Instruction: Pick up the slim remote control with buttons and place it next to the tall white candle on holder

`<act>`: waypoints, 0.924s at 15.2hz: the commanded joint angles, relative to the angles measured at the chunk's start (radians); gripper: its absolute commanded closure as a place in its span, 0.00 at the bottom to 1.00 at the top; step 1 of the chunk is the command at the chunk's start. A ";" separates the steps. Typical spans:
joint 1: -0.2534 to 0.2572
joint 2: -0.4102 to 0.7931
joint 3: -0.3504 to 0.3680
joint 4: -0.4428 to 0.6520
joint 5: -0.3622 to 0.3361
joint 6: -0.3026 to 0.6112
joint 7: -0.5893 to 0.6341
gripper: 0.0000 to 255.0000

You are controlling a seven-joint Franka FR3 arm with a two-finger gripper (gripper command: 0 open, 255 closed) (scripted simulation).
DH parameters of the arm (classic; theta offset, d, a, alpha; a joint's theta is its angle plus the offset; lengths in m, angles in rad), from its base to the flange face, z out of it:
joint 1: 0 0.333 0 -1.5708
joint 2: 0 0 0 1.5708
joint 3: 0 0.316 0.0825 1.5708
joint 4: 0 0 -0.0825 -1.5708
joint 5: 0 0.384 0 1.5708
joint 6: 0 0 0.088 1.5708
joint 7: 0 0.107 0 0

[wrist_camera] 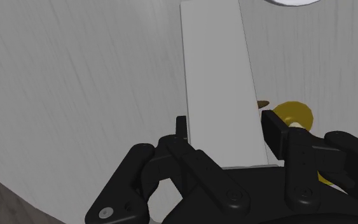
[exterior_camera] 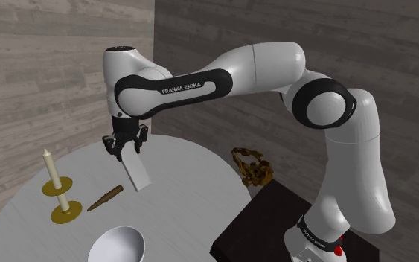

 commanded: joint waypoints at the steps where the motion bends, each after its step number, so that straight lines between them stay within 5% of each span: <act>1: -0.001 0.004 -0.001 -0.020 -0.001 0.025 0.001 1.00; 14: 0.001 0.070 -0.007 -0.093 -0.012 0.163 0.009 1.00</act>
